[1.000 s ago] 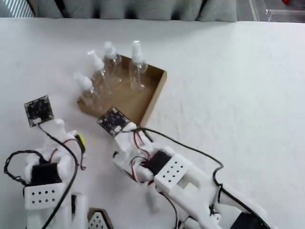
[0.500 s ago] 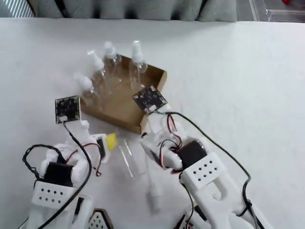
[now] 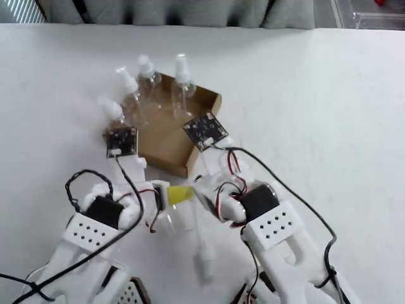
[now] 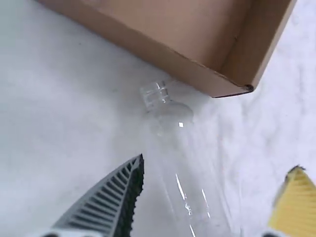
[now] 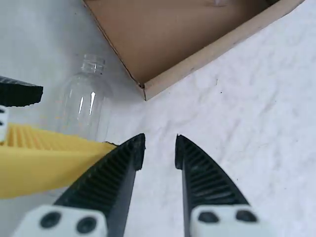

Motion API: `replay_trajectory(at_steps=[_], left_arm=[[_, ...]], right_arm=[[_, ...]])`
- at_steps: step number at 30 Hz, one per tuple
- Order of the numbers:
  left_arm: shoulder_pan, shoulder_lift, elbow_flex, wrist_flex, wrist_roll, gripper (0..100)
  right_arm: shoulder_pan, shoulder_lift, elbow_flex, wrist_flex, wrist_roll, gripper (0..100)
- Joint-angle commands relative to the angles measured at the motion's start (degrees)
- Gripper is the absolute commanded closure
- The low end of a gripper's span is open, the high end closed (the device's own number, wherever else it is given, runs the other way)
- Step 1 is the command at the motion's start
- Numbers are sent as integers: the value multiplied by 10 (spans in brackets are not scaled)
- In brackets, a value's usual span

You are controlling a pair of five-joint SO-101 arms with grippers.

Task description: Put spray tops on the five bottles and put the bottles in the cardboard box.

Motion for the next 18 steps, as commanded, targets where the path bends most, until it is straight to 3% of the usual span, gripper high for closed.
replay_trajectory(at_steps=[1, 8, 18], left_arm=[[8, 9, -33, -15, 11, 610], [-17, 32, -14, -72, 12, 759], [-20, 190, -58, -92, 27, 645]], right_arm=[[7, -13, -26, 5, 7, 926], [7, -13, -25, 5, 7, 926], [7, -13, -20, 5, 7, 926]])
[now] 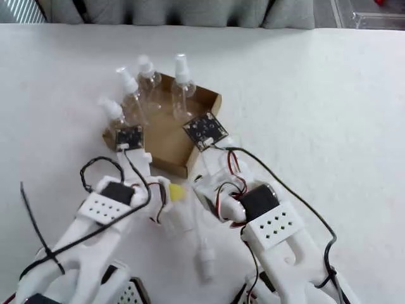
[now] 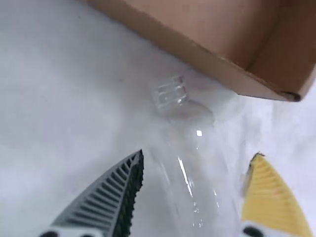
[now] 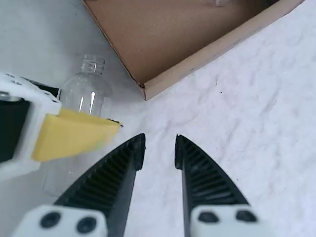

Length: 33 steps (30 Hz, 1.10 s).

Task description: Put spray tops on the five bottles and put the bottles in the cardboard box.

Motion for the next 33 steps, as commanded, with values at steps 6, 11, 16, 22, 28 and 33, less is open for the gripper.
replay_trajectory(at_steps=[6, 11, 16, 22, 28, 33], left_arm=[[-9, 13, -37, -13, 24, 639], [-9, 14, -37, -14, 27, 660], [-9, 17, -37, -36, 27, 824], [-10, 96, -54, -55, 28, 761], [-10, 109, -62, -46, 27, 724], [-11, 79, -62, -25, 25, 724]], right_arm=[[7, -13, -20, 5, 7, 926], [7, -13, -20, 5, 7, 926], [7, -13, -20, 5, 7, 926], [7, -13, -19, 5, 7, 926], [7, -13, -18, 6, 8, 926], [7, -13, -11, 5, 29, 926]])
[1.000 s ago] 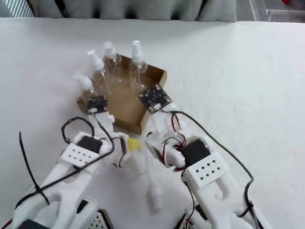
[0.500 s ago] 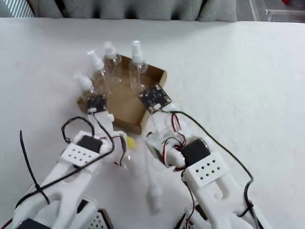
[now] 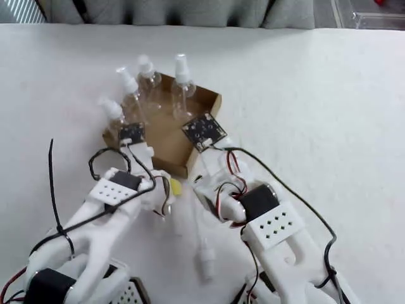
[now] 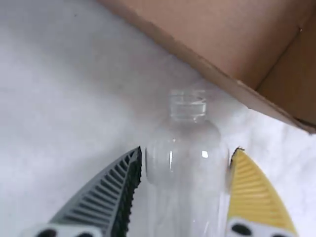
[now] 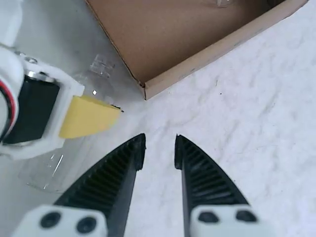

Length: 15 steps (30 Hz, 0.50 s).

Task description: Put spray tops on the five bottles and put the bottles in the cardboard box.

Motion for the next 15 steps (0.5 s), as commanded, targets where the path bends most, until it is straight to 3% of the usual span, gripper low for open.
replay_trajectory(at_steps=[1, 15], left_arm=[[-10, -35, -18, 13, 3, 727], [-15, -28, -21, 8, 2, 728]], right_arm=[[7, -13, -11, 5, 11, 926], [7, -13, -11, 5, 11, 926]])
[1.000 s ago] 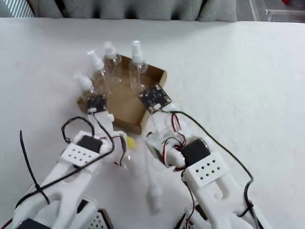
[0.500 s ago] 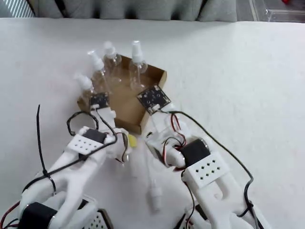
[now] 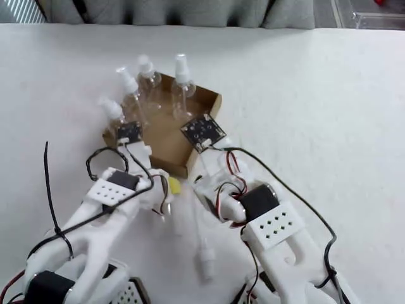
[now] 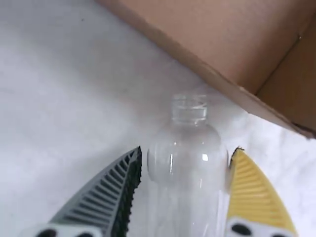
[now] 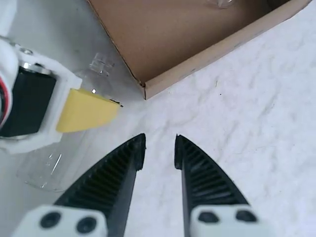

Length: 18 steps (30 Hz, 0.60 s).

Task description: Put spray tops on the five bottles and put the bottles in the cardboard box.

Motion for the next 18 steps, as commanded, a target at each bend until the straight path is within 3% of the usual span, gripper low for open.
replay_trajectory(at_steps=[1, 14, 18], left_arm=[[-4, -8, -22, 7, 2, 728], [5, 64, -54, 11, 1, 741], [4, 60, -54, 21, -39, 938]], right_arm=[[7, -13, -11, 6, 6, 926], [7, -13, -11, 6, 6, 926], [7, -13, -11, 15, 11, 926]])
